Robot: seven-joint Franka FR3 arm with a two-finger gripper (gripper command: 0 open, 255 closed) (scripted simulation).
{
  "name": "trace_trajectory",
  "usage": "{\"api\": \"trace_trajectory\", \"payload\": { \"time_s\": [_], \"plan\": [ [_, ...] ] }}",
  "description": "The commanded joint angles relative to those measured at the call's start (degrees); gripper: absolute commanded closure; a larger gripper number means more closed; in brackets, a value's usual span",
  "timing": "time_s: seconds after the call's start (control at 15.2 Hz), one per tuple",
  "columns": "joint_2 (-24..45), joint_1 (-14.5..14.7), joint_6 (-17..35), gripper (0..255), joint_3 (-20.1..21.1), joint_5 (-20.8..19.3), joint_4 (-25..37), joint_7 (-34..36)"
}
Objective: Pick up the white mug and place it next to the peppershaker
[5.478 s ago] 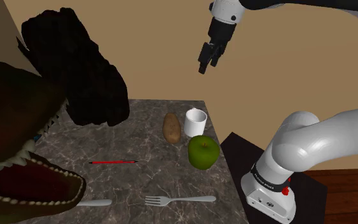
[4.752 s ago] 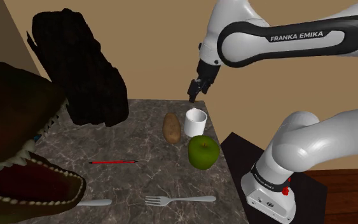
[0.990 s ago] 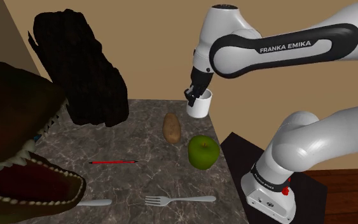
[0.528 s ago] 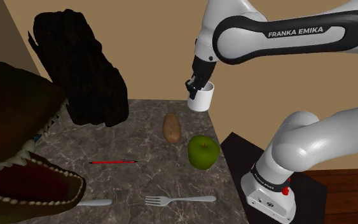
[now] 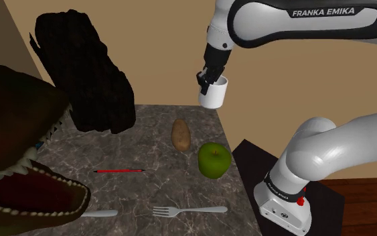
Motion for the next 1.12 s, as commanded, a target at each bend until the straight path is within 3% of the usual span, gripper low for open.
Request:
{"api": "trace_trajectory", "payload": {
  "time_s": [0.0, 0.66, 1.06],
  "plan": [
    [-0.11, -0.05, -1.65, 255, -0.15, -0.1, 1.54, -0.03],
    [1.14, -0.4, -8.6, 255, -0.66, -0.63, 9.75, -0.09],
    [-0.01, 2.21, -9.96, 255, 6.52, 2.96, 10.37, 8.05]
  ]
}}
